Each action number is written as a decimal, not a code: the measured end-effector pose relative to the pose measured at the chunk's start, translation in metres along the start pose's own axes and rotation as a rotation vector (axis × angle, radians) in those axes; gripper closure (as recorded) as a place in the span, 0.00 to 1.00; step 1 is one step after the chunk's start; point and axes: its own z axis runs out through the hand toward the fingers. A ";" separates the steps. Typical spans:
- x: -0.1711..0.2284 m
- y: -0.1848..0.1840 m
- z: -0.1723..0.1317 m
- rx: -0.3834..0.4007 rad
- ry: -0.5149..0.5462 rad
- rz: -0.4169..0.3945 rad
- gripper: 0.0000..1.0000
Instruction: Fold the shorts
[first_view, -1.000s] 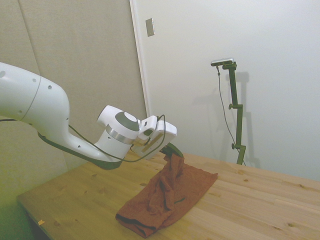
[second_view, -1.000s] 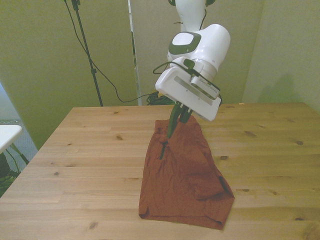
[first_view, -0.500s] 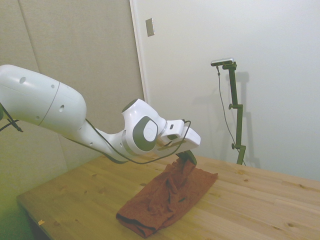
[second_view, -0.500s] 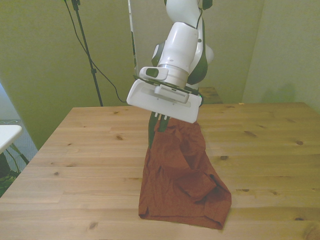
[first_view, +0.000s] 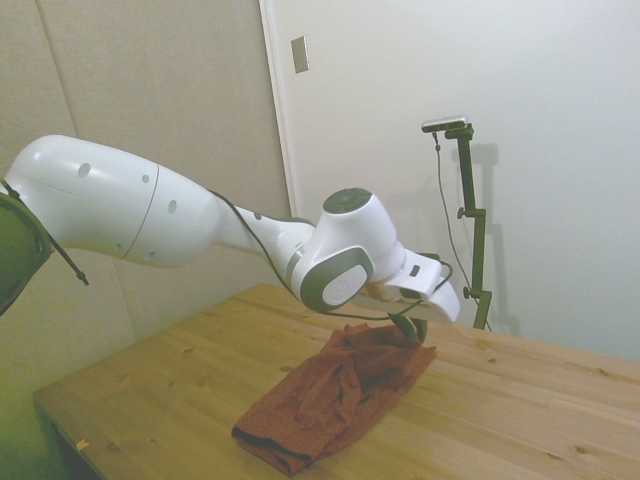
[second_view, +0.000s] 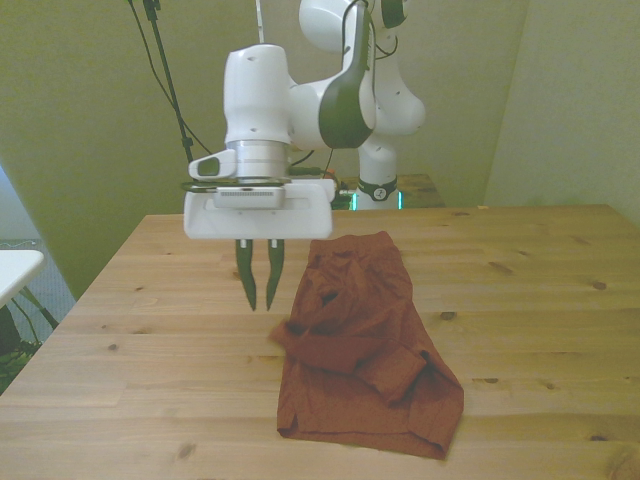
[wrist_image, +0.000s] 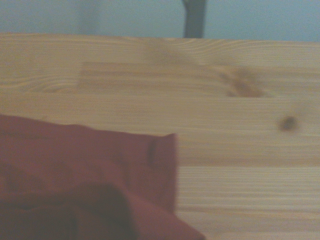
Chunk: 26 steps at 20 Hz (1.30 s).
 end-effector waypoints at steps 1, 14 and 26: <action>0.002 0.000 0.000 0.003 -0.001 0.004 0.00; 0.002 -0.030 -0.015 0.027 -0.042 0.031 0.00; -0.135 -0.007 -0.144 -0.031 -0.352 0.152 0.00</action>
